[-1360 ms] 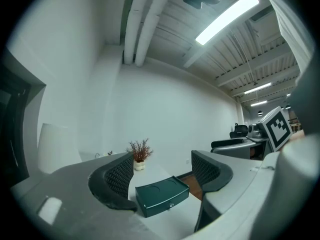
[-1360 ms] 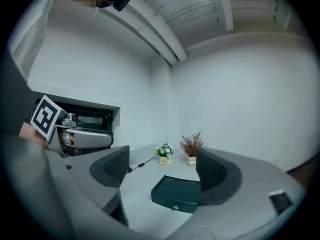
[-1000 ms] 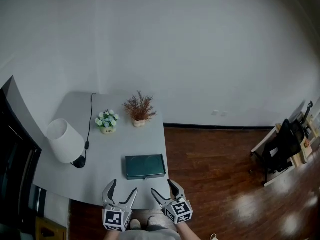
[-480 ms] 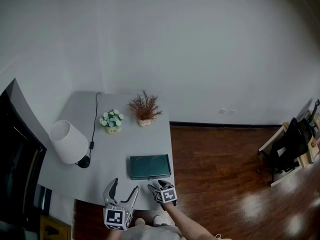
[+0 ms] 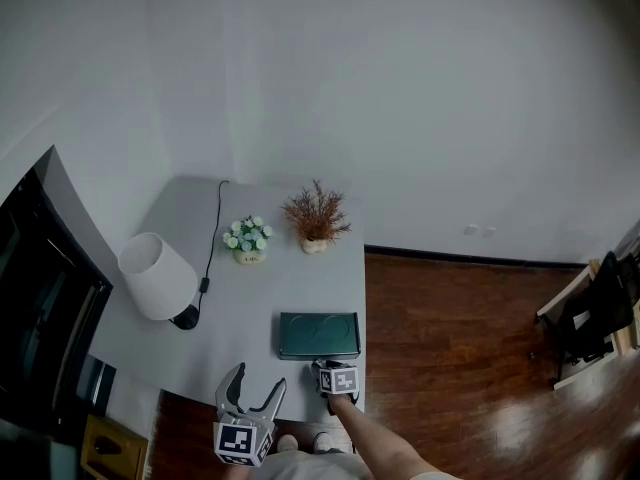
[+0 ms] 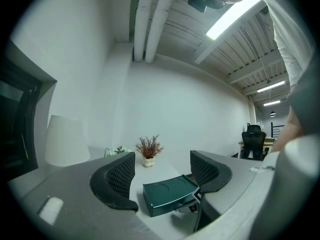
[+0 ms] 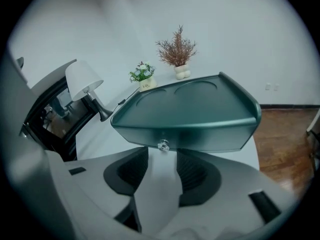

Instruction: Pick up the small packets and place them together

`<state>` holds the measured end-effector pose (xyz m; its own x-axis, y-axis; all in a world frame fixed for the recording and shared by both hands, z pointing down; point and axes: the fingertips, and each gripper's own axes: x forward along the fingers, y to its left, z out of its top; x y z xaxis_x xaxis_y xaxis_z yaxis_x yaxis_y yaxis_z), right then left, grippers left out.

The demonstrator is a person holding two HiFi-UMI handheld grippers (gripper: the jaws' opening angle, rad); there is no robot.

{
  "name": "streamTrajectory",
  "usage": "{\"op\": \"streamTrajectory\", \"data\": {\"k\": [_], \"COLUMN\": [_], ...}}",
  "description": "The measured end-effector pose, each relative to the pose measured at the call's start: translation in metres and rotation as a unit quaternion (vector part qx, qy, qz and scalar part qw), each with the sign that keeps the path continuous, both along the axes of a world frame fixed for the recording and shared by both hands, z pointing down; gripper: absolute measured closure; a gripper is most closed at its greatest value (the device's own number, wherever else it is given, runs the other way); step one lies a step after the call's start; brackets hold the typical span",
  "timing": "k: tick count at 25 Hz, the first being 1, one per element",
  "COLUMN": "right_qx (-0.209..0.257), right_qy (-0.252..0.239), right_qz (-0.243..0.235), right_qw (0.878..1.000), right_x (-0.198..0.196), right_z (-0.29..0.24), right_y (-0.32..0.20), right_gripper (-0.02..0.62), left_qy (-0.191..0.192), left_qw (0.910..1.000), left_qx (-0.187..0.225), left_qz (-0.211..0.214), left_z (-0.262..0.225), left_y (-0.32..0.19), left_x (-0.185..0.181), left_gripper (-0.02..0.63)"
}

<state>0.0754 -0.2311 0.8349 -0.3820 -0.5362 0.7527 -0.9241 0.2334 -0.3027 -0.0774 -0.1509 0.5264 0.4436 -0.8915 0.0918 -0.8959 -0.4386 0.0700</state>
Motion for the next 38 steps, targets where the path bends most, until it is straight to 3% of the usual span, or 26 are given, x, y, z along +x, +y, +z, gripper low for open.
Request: {"op": "streamTrajectory", "data": {"k": [4, 6, 8, 9, 19, 25, 31, 34, 38], "right_qx": [-0.004, -0.012, -0.017, -0.017, -0.032, -0.047, -0.033, 0.0, 0.108], "right_qy": [-0.006, -0.006, -0.013, -0.014, -0.03, -0.01, 0.011, 0.03, 0.027], "right_qz": [0.001, 0.006, 0.0, -0.005, -0.04, -0.076, -0.082, -0.103, -0.145], "right_qw": [1.0, 1.0, 1.0, 1.0, 0.998, 0.996, 0.996, 0.994, 0.983], "right_x": [0.0, 0.004, 0.001, 0.0, -0.01, -0.011, -0.007, -0.006, -0.013], "right_z": [0.001, 0.004, 0.004, 0.003, 0.006, 0.012, 0.009, -0.005, -0.063], "right_y": [-0.011, -0.012, -0.01, -0.009, 0.057, 0.108, 0.114, 0.117, 0.112], "right_gripper": [0.42, 0.477, 0.488, 0.531, 0.531, 0.531, 0.531, 0.497, 0.494], "left_qy": [0.001, 0.0, 0.001, 0.001, 0.0, 0.002, 0.004, 0.004, 0.004], "left_qw": [0.9999, 0.9998, 0.9997, 0.9996, 0.9999, 0.9998, 0.9996, 0.9996, 0.9998], "left_qx": [-0.003, -0.003, -0.006, -0.007, -0.012, -0.012, -0.02, -0.019, -0.016], "left_qz": [-0.014, -0.02, -0.025, -0.027, -0.004, 0.013, 0.021, 0.02, 0.013], "left_z": [0.001, 0.001, 0.002, 0.003, 0.009, 0.011, 0.02, 0.021, 0.019], "left_y": [0.0, 0.003, 0.006, 0.007, 0.007, 0.007, 0.003, 0.001, -0.007], "left_x": [-0.005, -0.007, -0.009, -0.009, 0.006, 0.019, 0.025, 0.025, 0.02], "left_gripper": [0.273, 0.273, 0.273, 0.273, 0.273, 0.273, 0.273, 0.273, 0.273]}}
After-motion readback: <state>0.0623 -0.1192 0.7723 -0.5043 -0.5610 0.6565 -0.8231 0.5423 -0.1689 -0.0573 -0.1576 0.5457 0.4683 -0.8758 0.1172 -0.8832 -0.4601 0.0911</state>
